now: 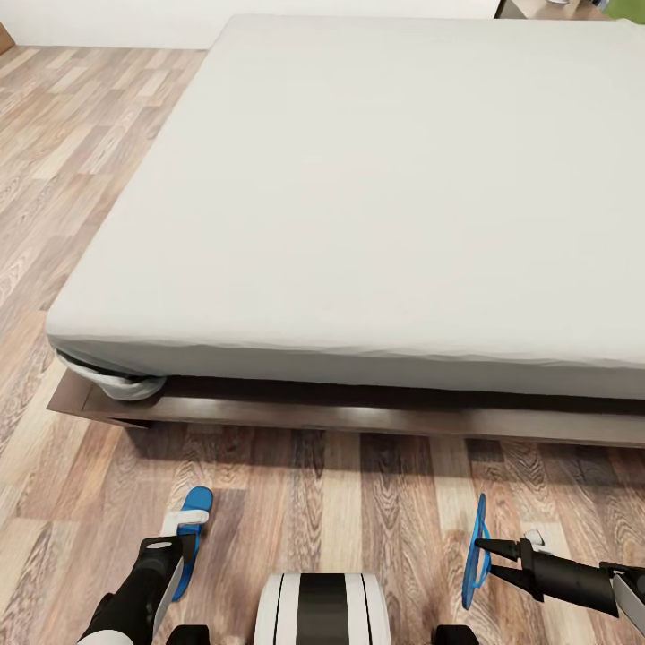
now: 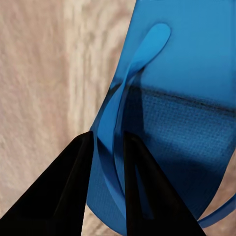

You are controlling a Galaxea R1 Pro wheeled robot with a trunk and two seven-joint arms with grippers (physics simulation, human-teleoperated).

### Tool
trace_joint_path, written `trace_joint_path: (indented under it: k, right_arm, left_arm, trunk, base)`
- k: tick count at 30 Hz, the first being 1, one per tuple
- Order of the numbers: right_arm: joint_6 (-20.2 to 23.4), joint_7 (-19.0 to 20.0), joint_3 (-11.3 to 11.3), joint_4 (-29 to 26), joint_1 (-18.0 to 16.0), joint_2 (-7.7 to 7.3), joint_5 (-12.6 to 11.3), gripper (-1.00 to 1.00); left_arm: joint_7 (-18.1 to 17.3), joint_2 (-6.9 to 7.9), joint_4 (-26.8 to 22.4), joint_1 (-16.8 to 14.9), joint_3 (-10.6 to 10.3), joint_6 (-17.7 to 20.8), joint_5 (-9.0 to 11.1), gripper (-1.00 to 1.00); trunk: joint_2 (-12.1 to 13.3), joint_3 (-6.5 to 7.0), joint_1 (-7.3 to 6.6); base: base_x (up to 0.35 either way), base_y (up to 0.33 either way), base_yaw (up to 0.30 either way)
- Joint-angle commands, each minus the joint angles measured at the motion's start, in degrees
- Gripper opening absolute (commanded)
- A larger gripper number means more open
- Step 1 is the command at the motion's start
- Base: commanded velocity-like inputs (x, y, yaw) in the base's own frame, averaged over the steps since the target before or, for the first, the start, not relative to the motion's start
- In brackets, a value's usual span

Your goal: In the bedroom, move the book from the bed onto either nightstand, and place the two sandals side by side next to the bed.

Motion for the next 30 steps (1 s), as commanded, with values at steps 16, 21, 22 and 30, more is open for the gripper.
trace_joint_path:
  k: [16,21,22,30]
  right_arm:
    - [0.39,0.11,-0.11,0.0,-0.01,0.01,-0.02,-1.0]
    - [0.39,0.11,-0.11,0.0,-0.01,-0.01,-0.01,-1.0]
    - [0.39,0.11,-0.11,0.0,-0.01,-0.01,-0.01,-1.0]
    - [0.39,0.12,-0.11,0.0,-0.01,0.02,-0.01,-1.0]
  left_arm:
    - [0.04,-0.06,-0.07,-0.01,0.2,0.28,-0.35,-1.0]
    - [0.0,-0.06,-0.05,-0.01,0.2,0.28,-0.32,-1.0]
    - [0.0,-0.06,-0.06,-0.01,0.2,0.28,-0.3,-1.0]
    - [0.05,0.1,-0.11,-0.01,0.63,0.48,0.05,-1.0]
  trunk:
    - [-0.11,-1.58,0.17]
    - [-0.11,-1.58,0.17]
    - [-0.11,-1.58,0.17]
    - [-0.11,-1.58,0.17]
  base:
    - [0.0,0.0,0.0]
    - [0.0,0.0,0.0]
    - [0.0,0.0,0.0]
    - [0.0,0.0,0.0]
